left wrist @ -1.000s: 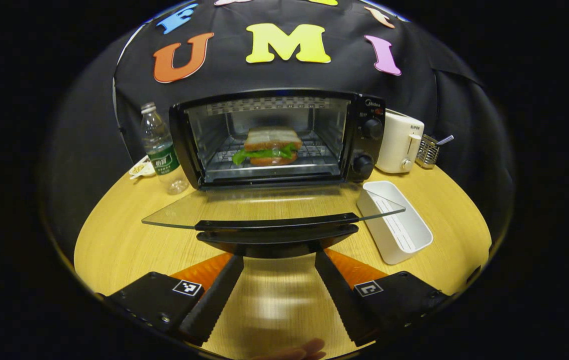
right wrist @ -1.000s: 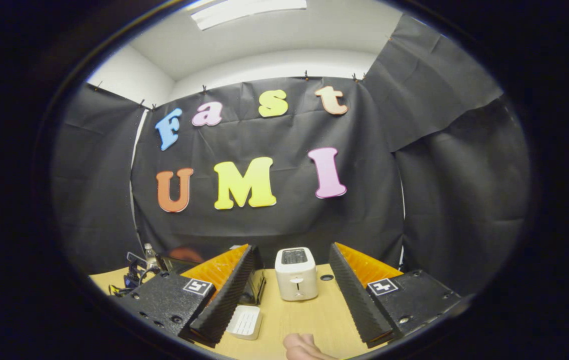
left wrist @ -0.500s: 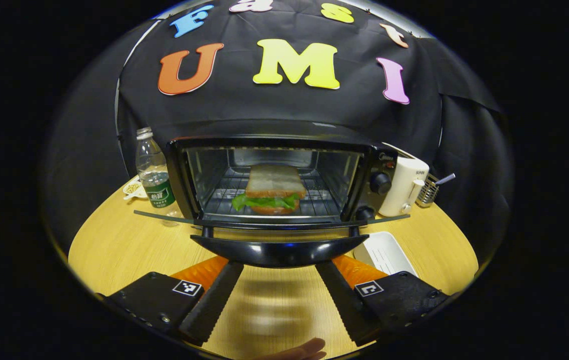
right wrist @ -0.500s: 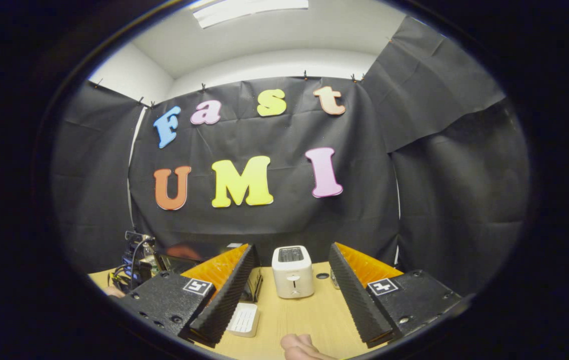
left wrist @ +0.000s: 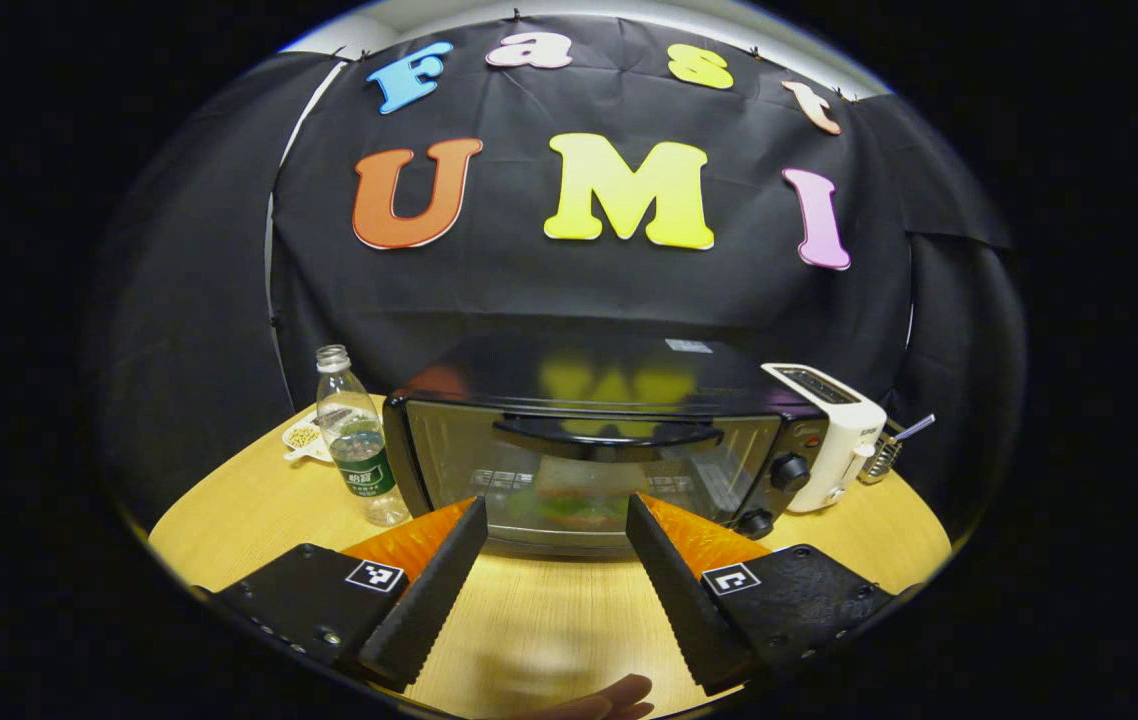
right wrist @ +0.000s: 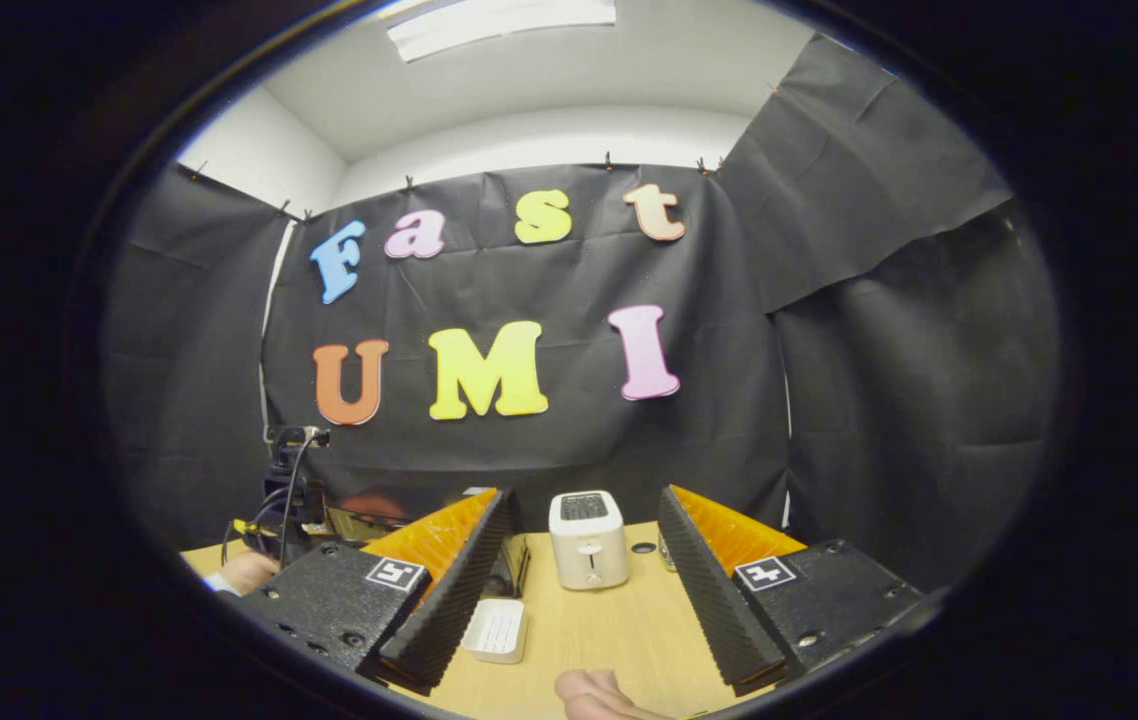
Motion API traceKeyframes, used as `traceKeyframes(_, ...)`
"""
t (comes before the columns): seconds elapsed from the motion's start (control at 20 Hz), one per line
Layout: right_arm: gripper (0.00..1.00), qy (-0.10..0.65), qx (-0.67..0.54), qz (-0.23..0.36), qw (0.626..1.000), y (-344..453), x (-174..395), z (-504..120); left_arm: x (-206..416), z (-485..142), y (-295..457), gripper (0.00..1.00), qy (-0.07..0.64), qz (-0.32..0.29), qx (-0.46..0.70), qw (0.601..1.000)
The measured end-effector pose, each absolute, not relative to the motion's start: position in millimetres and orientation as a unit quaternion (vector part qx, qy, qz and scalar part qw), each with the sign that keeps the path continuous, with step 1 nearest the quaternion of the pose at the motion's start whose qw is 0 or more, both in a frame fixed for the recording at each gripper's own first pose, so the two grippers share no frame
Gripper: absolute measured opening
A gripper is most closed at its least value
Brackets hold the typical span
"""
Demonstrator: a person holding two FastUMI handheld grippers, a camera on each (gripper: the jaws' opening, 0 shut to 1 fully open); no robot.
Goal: Open the electric oven with the left hand, put the food in, and close the electric oven.
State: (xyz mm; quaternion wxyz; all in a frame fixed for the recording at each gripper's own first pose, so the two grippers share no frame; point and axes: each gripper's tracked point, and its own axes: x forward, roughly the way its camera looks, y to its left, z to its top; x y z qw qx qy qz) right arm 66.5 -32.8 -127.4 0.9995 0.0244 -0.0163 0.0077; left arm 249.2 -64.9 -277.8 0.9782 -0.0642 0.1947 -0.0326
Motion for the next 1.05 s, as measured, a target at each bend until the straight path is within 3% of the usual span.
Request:
traceKeyframes(0.45, 0.97, -0.038, 0.021, 0.019, 0.999, -11.8, 7.7, -111.9, 139.9, -158.6, -51.6, 0.93, 0.066, -0.031, -0.085, 0.994)
traceKeyframes(0.6, 0.98, -0.035, 0.019, 0.002, 0.999, -17.9, -6.8, -112.8, 100.9, -135.1, -47.1, 0.93, 0.049, -0.030, -0.077, 0.995)
traceKeyframes(0.9, 0.97, -0.051, 0.015, 0.031, 0.998, 1.2, -36.4, -94.7, 25.1, -105.9, -38.0, 0.93, 0.032, -0.028, -0.037, 0.998)
traceKeyframes(0.95, 0.90, -0.057, 0.011, 0.034, 0.998, 4.7, -41.9, -91.2, 16.4, -102.4, -36.9, 0.93, 0.031, -0.027, -0.038, 0.998)
traceKeyframes(1.0, 0.97, -0.061, 0.008, 0.036, 0.997, 7.0, -45.9, -89.2, 6.6, -100.2, -37.8, 0.93, 0.027, -0.027, -0.040, 0.998)
traceKeyframes(1.05, 0.97, -0.064, 0.005, 0.040, 0.997, 10.0, -49.7, -87.2, -1.5, -98.8, -39.4, 0.82, 0.022, -0.029, -0.040, 0.999)
